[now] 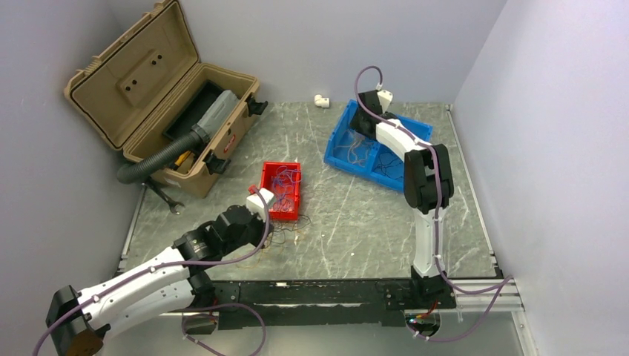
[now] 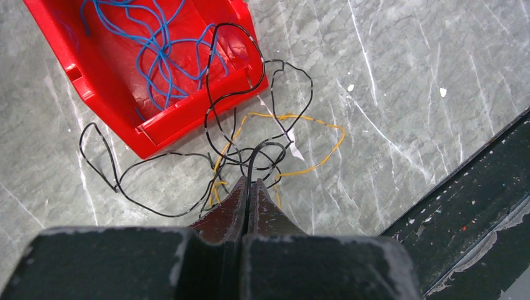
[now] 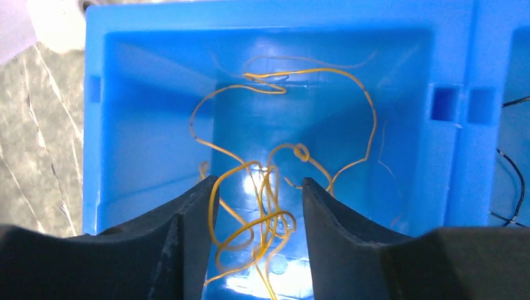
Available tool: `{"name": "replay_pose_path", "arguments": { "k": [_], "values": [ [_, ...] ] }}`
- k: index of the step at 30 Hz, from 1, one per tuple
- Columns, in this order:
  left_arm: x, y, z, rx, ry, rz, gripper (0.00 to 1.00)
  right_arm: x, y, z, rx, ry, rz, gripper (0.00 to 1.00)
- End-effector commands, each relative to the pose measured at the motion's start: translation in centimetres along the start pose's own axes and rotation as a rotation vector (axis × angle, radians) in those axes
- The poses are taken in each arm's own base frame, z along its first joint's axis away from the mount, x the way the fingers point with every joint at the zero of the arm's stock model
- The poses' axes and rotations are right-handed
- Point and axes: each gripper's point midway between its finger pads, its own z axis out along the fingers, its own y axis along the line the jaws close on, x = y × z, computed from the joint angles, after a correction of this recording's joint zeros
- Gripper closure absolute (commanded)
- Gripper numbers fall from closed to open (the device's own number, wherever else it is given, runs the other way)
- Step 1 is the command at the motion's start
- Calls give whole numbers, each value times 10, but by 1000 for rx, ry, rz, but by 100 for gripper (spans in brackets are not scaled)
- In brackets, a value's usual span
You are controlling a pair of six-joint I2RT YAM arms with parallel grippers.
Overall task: Untangle the cables
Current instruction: Place the cable in the bin, then untie the cable.
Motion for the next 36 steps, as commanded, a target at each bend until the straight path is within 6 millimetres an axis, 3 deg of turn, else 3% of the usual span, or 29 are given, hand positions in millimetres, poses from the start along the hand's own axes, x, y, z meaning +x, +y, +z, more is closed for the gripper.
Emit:
{"name": "replay_pose_path", "arguments": {
  "k": [1,6,11,16,21,26,29,32,36],
  "values": [
    [-31,-14,-2,50,-77,-25,100,-39,12,-21,-24,-113,-6,41],
    [-35,-21,-2,86,-75,-24,100,-70,22,-81,-125,-172,-9,35],
    [-42,-32,-5,142,-86,-25,100,-70,22,-138,-236,-160,-44,17],
    [-54,-47,-9,200,-92,-8,100,-52,9,-187,-320,-129,-93,0],
    [-68,-72,-12,265,-99,44,100,-30,-25,-233,-345,-144,-102,0],
    [-91,-105,-4,336,-105,77,100,7,-66,-263,-330,-132,-101,0],
    [-117,-125,1,372,-128,98,100,25,-86,-277,-327,-128,-92,0],
    [-161,-144,-3,407,-186,128,100,35,-105,-288,-297,-137,-95,0],
    [-227,-169,-29,467,-261,159,100,41,-121,-302,-273,-146,-111,1]
  ]
}}
